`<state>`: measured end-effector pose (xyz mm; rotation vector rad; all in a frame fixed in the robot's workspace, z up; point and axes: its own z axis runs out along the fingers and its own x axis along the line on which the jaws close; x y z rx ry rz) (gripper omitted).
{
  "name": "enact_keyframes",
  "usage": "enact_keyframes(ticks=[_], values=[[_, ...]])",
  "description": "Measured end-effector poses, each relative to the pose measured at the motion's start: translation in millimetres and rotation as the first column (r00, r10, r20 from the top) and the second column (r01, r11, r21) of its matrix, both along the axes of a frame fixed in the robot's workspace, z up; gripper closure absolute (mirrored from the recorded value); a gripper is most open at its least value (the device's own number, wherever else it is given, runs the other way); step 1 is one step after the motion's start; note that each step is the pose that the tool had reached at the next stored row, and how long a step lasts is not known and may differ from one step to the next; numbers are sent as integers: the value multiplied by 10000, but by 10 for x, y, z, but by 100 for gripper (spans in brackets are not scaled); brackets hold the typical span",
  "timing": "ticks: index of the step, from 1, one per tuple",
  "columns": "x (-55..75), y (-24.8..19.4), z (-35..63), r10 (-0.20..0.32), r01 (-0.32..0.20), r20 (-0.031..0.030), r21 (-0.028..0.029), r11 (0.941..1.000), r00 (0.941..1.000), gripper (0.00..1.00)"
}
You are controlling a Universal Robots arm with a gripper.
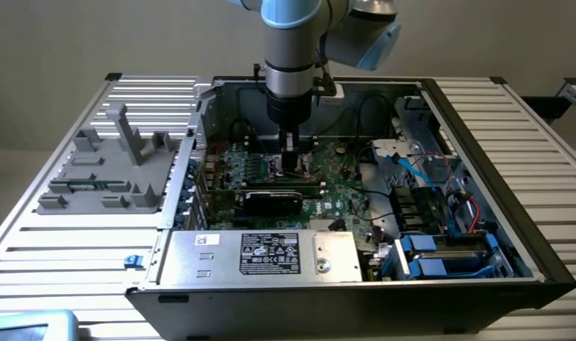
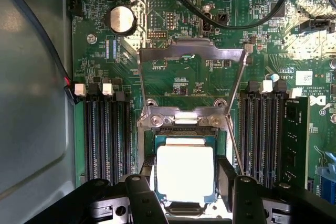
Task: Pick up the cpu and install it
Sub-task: 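Place the cpu into insertion slot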
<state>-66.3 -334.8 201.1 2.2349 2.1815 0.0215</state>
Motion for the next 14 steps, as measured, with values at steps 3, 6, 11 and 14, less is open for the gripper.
enact_keyframes(ticks=[3, 6, 11, 14], values=[[0, -1, -6, -55, 55, -10, 0, 10000, 10000, 45], [0, -1, -7, -84, 84, -15, 0, 10000, 10000, 45], [3, -1, -15, -84, 84, -18, 6, 10000, 10000, 45], [12, 0, -19, -83, 84, -17, 32, 10000, 10000, 45]])
